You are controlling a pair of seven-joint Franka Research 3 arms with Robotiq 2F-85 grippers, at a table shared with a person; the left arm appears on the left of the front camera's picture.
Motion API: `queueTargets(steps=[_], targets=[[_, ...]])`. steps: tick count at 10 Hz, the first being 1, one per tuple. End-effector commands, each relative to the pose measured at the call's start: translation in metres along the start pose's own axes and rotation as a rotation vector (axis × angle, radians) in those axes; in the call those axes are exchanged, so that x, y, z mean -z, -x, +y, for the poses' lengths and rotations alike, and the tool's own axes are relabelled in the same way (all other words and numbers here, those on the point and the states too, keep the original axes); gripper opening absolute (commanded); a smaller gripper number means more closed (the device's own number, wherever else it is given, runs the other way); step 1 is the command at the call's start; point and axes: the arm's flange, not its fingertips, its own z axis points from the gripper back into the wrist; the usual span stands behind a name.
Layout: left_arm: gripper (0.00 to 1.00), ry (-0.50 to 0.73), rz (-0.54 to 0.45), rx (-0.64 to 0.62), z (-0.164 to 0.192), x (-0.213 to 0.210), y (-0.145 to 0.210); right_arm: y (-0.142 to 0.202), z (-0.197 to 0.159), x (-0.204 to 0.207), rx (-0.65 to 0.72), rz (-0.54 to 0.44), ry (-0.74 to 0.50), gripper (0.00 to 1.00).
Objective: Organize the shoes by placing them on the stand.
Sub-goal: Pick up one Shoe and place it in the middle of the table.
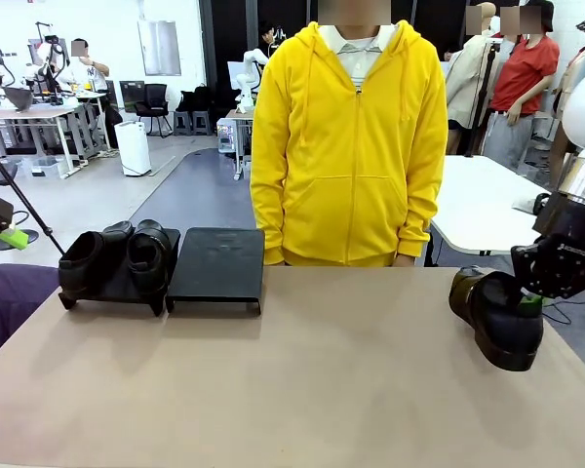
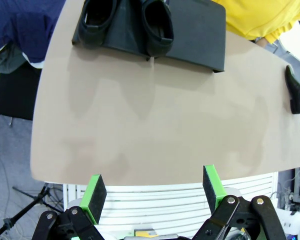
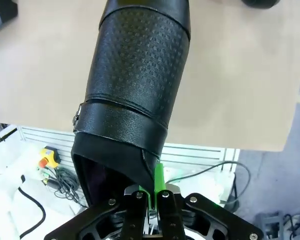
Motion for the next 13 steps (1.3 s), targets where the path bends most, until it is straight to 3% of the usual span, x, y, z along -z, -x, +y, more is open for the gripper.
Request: queueTargets(steps=[1, 2, 4, 6, 9, 10, 12, 13], targets=[[1.0, -0.004, 0.001, 0.013, 0.003, -0.001, 0.0, 0.002, 0.004, -0.01, 0.016, -0.022, 0.004, 0.0], [1.0, -0.004, 0.001, 0.013, 0.003, -0.001, 0.0, 0.0, 0.0, 0.0, 0.0, 0.0, 0.0, 0.0], [1.0, -0.004, 0.001, 0.013, 0.003, -0.001, 0.0, 0.049, 0.066, 0.02, -0.05, -0.165, -0.036, 0.0], [1.0, -0.004, 0.001, 0.013, 0.003, -0.001, 0.0, 0.094, 0.131, 0.066, -0.116, -0.316, -0.053, 0.0], [1.0, -0.004, 0.001, 0.013, 0.003, -0.001, 0.0, 0.103, 0.222, 0.136, -0.143, -0.352, -0.061, 0.0], [1.0, -0.004, 0.001, 0.013, 0.003, -0.001, 0.0, 0.101, 0.247, 0.158, -0.181, -0.309, -0.08, 0.0], [1.0, -0.004, 0.001, 0.013, 0.003, -0.001, 0.0, 0.083, 0.273, 0.196, -0.109, -0.266, -0.05, 0.0], [1.0, -0.004, 0.001, 0.013, 0.003, -0.001, 0.0, 0.075, 0.28, 0.212, -0.068, -0.307, -0.031, 0.0]])
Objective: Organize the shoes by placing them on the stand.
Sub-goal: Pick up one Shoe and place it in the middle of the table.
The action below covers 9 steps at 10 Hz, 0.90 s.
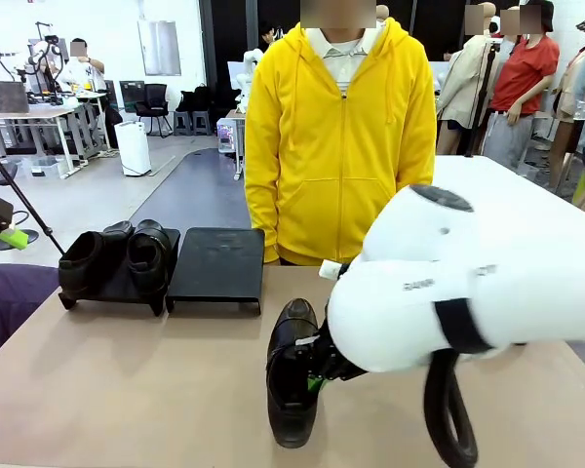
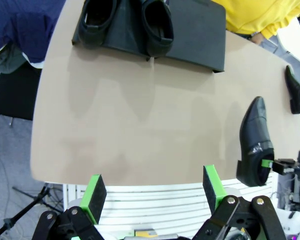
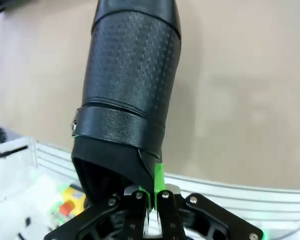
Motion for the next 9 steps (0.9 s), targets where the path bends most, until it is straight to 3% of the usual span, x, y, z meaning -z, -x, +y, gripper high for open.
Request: queueTargets(steps=[1, 7, 8, 9], targets=[[1.0, -0.004, 0.002, 0.012, 0.003, -0.001, 0.0, -0.028, 0.017, 0.023, 0.068, -0.017, 0.022, 0.0], [1.0, -0.004, 0.002, 0.012, 0.003, -0.001, 0.0, -0.043, 0.022, 0.051, 0.039, 0.088, 0.023, 0.0], [1.0, -0.004, 0.002, 0.012, 0.003, -0.001, 0.0, -0.043, 0.022, 0.052, 0.001, 0.092, 0.014, 0.18], [1.0, -0.004, 0.002, 0.012, 0.003, -0.001, 0.0, -0.044, 0.023, 0.053, -0.025, 0.095, 0.007, 0.76]])
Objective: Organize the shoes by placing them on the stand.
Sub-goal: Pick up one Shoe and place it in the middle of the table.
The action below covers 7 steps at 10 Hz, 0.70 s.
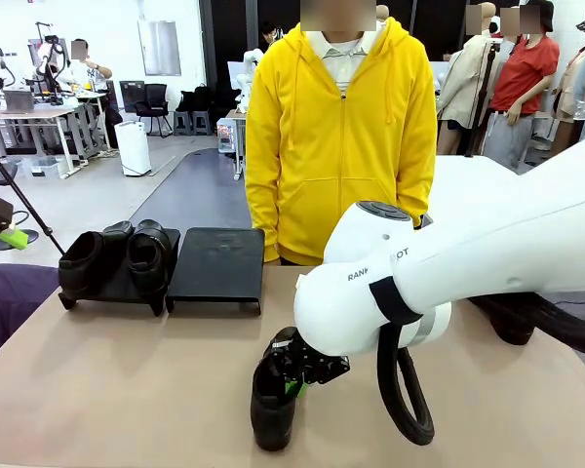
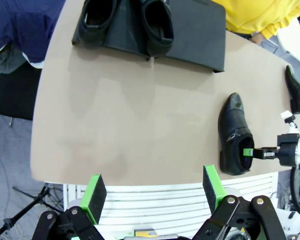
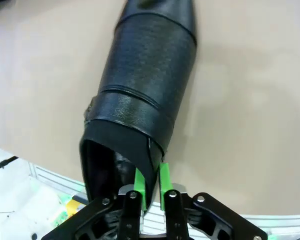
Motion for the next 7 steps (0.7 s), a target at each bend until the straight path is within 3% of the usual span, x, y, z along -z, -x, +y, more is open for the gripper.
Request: queueTargets(steps=[1, 4, 7], targets=[[1.0, -0.004, 0.002, 0.012, 0.003, -0.001, 0.0, -0.005, 0.004, -0.001, -0.068, 0.008, -0.004, 1.0], [1.0, -0.004, 0.002, 0.012, 0.003, -0.001, 0.0, 0.0, -0.002, -0.011, -0.093, 0.014, -0.016, 1.0], [1.0, -0.004, 0.002, 0.012, 0.003, -0.001, 0.0, 0.026, -0.045, -0.093, -0.212, 0.153, -0.095, 1.0]])
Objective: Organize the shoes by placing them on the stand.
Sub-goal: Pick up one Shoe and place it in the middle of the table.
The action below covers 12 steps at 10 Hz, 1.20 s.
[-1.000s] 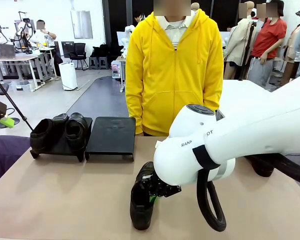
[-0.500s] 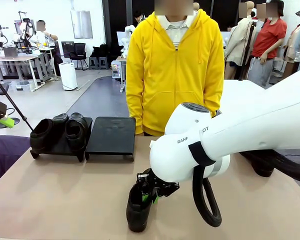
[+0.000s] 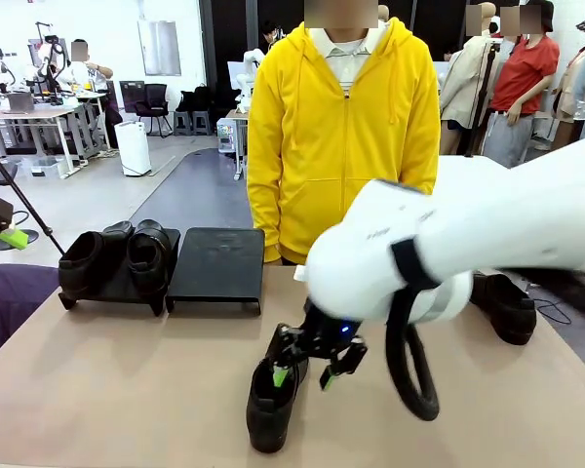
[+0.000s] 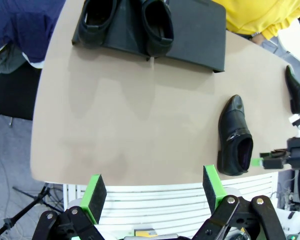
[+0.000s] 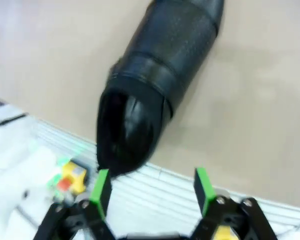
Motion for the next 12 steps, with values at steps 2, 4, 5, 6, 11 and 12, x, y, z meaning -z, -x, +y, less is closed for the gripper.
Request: queueTargets(steps=[2, 4, 5, 6, 11, 12], targets=[[1.0, -0.004, 0.001, 0.013, 0.003, -0.001, 0.0, 0.053, -0.085, -0.114, -0.087, 0.095, -0.013, 1.0], [1.0, -0.004, 0.001, 0.013, 0.003, -0.001, 0.0, 0.077, -0.182, -0.191, -0.079, 0.102, -0.141, 1.0], [1.0, -0.004, 0.001, 0.013, 0.003, -0.001, 0.0, 0.09, -0.214, -0.213, -0.018, 0.011, -0.18, 1.0], [1.0, -0.004, 0.001, 0.013, 0.003, -0.001, 0.0, 0.108, -0.235, -0.229, 0.032, -0.073, -0.193, 1.0], [1.0, -0.004, 0.001, 0.013, 0.003, -0.001, 0.0, 0.136, -0.259, -0.252, 0.051, -0.395, -0.23, 1.0], [1.0, -0.004, 0.001, 0.013, 0.003, -0.001, 0.0, 0.145, -0.269, -0.294, 0.104, -0.369, -0.281, 1.0]])
